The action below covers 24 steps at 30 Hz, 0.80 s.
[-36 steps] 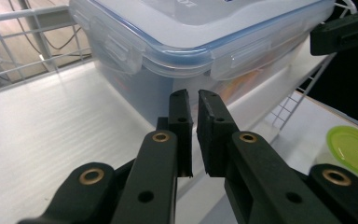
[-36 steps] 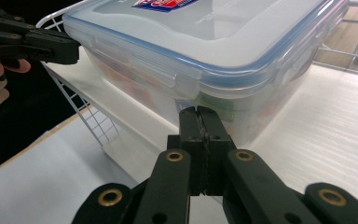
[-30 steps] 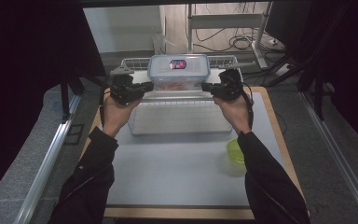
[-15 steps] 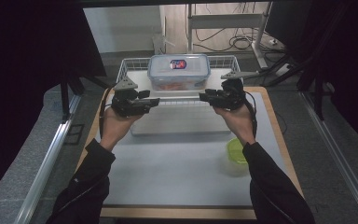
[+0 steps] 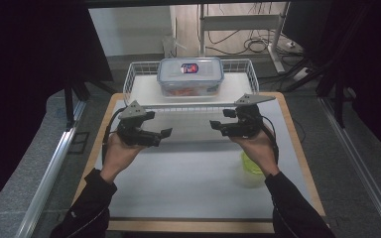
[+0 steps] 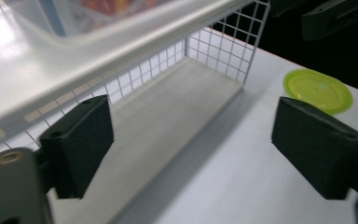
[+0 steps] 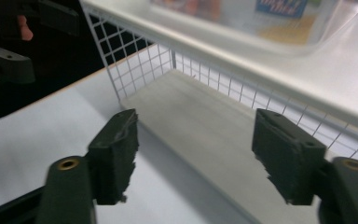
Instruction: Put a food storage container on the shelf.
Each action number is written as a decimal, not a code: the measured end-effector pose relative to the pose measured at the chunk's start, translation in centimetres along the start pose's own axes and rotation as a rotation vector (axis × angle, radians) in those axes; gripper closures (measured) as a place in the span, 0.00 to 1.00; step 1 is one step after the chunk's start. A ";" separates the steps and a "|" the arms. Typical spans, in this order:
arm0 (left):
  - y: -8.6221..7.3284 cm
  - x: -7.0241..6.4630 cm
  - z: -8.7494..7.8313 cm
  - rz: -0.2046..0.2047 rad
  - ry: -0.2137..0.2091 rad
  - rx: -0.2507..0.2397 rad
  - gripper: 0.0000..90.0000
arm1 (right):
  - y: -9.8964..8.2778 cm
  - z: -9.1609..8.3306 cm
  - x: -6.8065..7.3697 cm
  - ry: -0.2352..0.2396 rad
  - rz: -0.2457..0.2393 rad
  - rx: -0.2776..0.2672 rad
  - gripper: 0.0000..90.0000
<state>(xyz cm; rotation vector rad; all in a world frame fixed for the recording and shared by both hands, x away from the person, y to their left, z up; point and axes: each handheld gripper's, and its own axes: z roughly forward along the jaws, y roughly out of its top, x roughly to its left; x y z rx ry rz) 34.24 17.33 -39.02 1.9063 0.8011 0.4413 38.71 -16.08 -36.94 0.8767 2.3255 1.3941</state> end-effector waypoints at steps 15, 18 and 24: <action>-4.5 -3.0 -0.6 0.085 0.012 0.001 0.05 | -4.6 -0.4 1.4 0.003 -0.028 0.055 0.13; -5.6 -3.4 -0.6 0.099 0.015 0.004 0.04 | -5.4 -0.4 1.7 -0.010 -0.035 0.078 0.11; -7.6 -4.0 -0.8 0.100 0.007 0.028 0.02 | -7.0 -0.5 2.4 -0.021 -0.045 0.112 0.09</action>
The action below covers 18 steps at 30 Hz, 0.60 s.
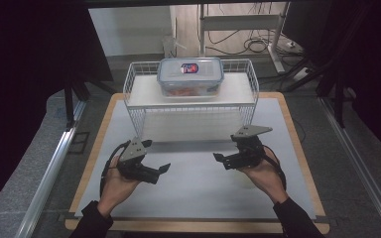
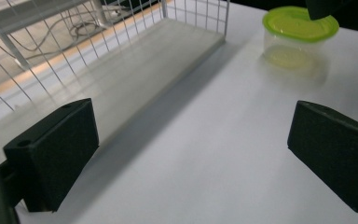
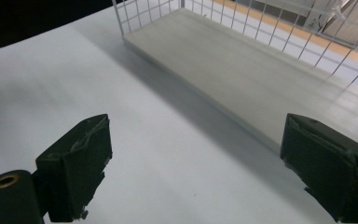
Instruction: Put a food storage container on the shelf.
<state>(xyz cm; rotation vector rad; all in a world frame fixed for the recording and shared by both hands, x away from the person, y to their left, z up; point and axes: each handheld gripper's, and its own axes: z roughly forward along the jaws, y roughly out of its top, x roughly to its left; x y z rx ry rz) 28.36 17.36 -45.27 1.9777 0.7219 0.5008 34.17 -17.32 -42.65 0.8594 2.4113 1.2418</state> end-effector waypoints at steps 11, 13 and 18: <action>-2.9 -1.8 -0.4 0.008 -0.002 0.018 0.03 | -2.9 -0.2 2.0 0.043 -0.028 0.004 0.09; -3.4 -2.0 -0.4 0.004 0.000 0.028 0.03 | -3.3 -0.2 2.4 0.044 -0.032 0.006 0.09; -4.1 -2.3 -0.3 -0.006 0.012 0.038 0.03 | -4.3 -0.2 2.6 0.046 -0.023 0.026 0.09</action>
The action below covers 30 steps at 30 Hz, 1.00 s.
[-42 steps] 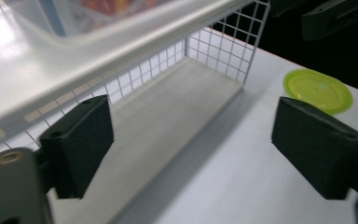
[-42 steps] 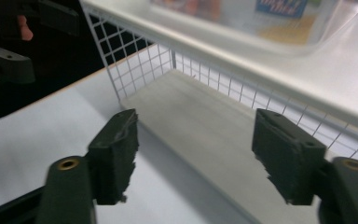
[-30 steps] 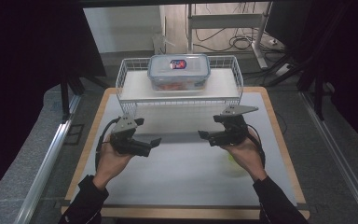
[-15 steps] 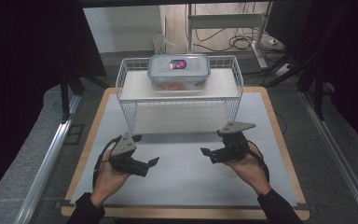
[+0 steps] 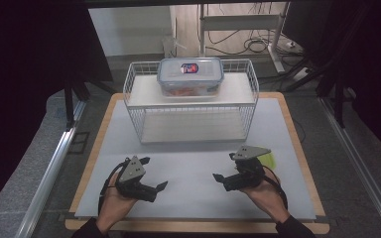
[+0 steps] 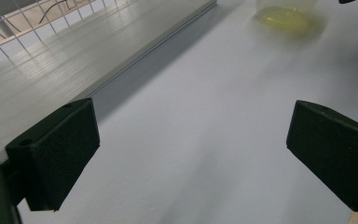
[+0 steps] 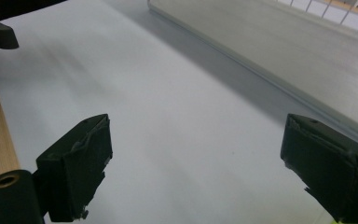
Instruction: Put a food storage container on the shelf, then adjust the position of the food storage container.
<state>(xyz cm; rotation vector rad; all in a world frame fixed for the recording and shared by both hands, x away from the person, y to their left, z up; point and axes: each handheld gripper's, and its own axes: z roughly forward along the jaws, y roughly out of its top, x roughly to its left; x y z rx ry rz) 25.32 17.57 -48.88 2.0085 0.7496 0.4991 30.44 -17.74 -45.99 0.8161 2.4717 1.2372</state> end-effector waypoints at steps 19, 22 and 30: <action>-0.5 0.4 0.1 -0.024 0.032 0.007 0.04 | -0.6 -2.4 -2.8 -0.085 0.122 0.018 0.57; -0.6 0.5 0.1 -0.023 0.033 0.011 0.04 | -0.7 -3.5 -3.8 -0.114 0.133 0.008 0.72; -0.7 0.5 0.3 -0.020 0.031 0.023 0.05 | -2.0 -5.4 -6.8 -0.208 0.174 0.005 0.99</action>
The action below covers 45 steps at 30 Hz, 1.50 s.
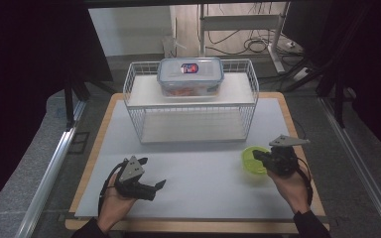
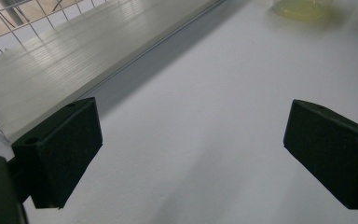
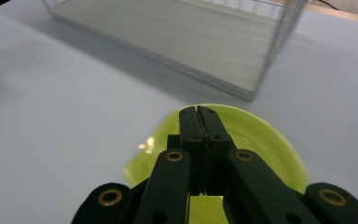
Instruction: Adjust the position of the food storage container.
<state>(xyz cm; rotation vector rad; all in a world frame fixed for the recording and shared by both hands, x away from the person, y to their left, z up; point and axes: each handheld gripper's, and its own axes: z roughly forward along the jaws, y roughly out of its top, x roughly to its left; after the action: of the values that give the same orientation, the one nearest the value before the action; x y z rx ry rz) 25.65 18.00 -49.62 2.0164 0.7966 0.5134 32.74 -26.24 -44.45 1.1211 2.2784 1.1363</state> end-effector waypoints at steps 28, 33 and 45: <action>-0.8 -0.3 1.2 0.054 0.023 0.093 0.05 | -2.9 0.9 -5.5 -0.190 0.115 0.100 0.99; -0.8 -0.3 1.3 0.058 0.024 0.098 0.05 | -3.0 1.0 -5.4 -0.190 0.116 0.111 0.99; -0.9 -0.4 1.4 0.067 0.021 0.114 0.05 | -2.9 1.4 -4.6 -0.167 0.123 0.116 0.99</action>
<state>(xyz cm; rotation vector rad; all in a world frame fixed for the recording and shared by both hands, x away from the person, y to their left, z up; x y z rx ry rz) 25.98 17.25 -51.13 2.1523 0.7886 0.5391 35.00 -30.25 -47.74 1.3636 2.1953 0.9248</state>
